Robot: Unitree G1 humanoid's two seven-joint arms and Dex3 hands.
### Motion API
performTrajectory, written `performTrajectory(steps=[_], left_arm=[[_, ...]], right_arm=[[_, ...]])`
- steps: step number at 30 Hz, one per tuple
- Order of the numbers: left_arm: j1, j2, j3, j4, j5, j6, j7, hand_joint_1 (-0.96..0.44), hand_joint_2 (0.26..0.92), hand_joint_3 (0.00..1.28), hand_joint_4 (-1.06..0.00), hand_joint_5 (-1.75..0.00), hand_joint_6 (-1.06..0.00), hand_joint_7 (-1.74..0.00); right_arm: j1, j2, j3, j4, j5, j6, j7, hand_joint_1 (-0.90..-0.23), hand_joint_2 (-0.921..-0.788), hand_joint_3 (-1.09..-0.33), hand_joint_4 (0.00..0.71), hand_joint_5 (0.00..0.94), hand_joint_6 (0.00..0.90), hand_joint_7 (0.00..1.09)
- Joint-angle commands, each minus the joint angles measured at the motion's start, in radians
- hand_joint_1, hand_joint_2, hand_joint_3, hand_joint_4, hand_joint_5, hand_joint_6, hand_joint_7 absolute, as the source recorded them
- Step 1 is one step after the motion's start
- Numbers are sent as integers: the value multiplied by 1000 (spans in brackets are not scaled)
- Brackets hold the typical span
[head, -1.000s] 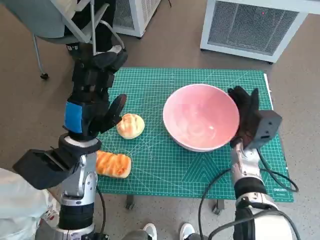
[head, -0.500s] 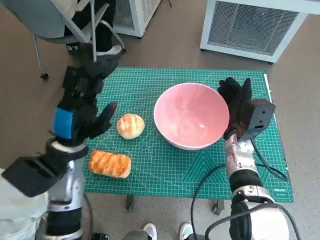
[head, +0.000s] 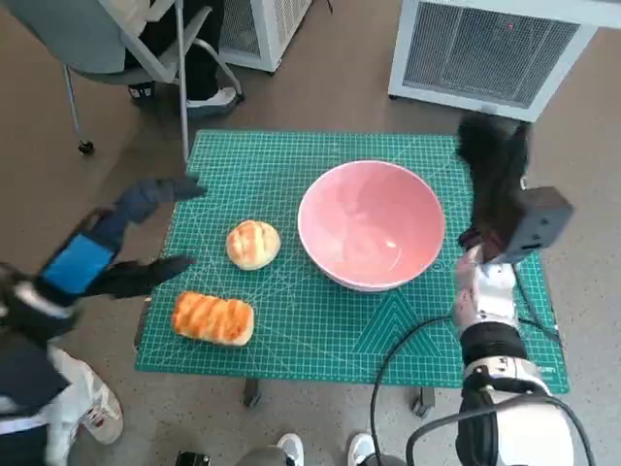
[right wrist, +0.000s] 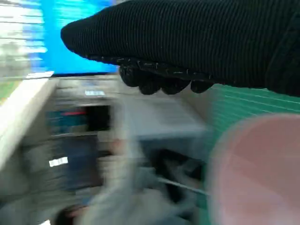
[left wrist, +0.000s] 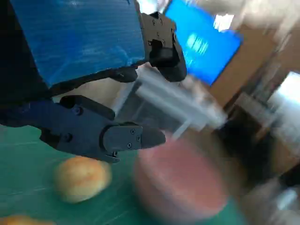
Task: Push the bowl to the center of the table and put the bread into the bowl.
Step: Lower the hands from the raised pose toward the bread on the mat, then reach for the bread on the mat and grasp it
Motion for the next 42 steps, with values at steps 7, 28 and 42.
performTrajectory(steps=[7,28,42], left_arm=[[38,165,-67,-55,112,119,-126,-376,916,15,-420,-7,-490,-143],[-10,190,-278,-120,364,250,-174,-265,816,0,-332,-2,-463,-10],[-24,131,-386,-119,508,320,-144,-251,810,1,-337,0,-432,0]], right_arm=[[187,3,98,-449,33,-171,171,-363,-921,-581,408,4,67,710],[357,-6,155,-857,-10,-105,195,-446,-921,-546,415,6,96,746],[382,-9,155,-869,-22,-92,191,-424,-921,-556,426,10,68,792]])
